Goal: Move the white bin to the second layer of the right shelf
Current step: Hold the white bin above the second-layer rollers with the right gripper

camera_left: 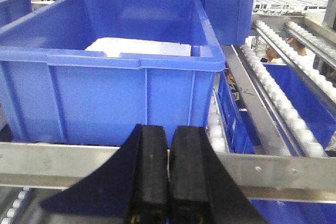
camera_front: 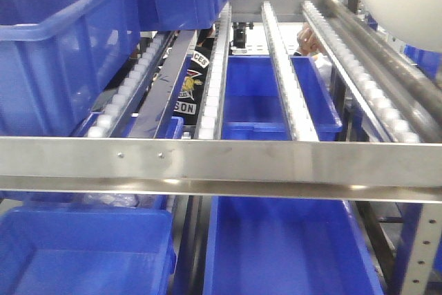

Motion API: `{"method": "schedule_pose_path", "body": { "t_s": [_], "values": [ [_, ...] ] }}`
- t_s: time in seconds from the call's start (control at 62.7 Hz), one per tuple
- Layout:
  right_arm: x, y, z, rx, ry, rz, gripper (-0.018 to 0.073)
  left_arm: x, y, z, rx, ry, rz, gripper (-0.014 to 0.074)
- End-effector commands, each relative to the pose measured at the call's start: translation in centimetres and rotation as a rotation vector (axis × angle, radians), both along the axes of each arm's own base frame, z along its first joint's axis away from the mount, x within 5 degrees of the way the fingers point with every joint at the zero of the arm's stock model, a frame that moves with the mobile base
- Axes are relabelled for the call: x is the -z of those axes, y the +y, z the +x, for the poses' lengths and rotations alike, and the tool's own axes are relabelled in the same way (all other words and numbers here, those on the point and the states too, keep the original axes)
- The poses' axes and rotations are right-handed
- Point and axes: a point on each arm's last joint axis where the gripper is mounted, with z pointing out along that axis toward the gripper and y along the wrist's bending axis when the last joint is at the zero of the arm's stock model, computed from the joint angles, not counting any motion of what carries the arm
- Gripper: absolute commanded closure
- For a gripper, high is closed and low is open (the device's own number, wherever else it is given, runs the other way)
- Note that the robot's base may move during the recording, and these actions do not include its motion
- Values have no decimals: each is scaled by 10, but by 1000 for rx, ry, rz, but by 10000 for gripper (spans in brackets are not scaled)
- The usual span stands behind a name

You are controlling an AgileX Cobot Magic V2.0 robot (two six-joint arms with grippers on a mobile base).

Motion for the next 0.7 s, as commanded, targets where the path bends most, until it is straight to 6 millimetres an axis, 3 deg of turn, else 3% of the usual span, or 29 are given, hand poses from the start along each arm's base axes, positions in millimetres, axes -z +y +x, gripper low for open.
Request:
{"method": "schedule_pose_path", "body": {
  "t_s": [0.0,0.686],
  "values": [
    [-18,-1,2,14,-116,31,504,5,0,1,0,-50,-25,512],
    [-17,0,5,14,-103,28,504,5,0,1,0,-50,-25,512]
  ]
}}
